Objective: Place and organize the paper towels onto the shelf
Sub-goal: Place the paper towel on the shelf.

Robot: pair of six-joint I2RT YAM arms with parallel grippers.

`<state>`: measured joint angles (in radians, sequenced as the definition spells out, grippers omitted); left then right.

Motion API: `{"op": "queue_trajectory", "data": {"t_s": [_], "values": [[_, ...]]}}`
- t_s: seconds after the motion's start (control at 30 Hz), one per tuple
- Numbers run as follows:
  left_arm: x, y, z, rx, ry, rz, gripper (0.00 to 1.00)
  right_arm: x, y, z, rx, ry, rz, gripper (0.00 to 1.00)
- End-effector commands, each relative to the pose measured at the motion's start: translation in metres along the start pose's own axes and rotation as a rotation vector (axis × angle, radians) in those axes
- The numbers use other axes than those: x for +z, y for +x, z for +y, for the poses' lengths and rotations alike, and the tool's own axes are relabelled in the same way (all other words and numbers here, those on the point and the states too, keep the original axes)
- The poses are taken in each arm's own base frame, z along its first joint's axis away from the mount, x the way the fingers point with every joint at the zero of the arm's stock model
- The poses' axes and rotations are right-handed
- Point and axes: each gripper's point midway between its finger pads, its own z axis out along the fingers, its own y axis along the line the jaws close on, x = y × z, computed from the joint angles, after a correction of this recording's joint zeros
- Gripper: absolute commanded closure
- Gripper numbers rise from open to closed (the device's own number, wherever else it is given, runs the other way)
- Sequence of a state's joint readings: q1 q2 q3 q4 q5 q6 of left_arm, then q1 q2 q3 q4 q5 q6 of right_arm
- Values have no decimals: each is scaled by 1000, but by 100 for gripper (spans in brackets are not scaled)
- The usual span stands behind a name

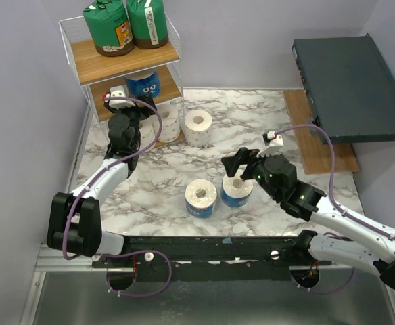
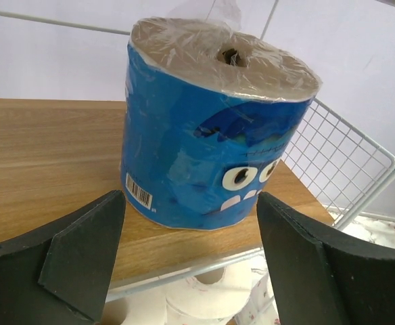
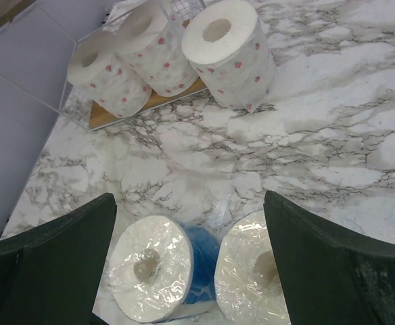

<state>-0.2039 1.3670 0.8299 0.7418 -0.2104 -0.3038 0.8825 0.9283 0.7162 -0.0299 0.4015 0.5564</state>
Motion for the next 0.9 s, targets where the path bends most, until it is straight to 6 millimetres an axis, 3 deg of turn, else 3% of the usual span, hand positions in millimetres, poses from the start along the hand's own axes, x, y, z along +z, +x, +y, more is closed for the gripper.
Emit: {"op": "queue_trajectory", "data": {"t_s": [0.0,0.47,0.87], "values": [[16,-28,-4,-12,-7,-92,18,0,12,-4,-12,7,32,7],[47,-11,-26,4,96,-54,23,5,20,-8,-29,27,54,7],[70,7,-28,-27,94,-27,24,7,23,-9,-35,34,66,7]]}}
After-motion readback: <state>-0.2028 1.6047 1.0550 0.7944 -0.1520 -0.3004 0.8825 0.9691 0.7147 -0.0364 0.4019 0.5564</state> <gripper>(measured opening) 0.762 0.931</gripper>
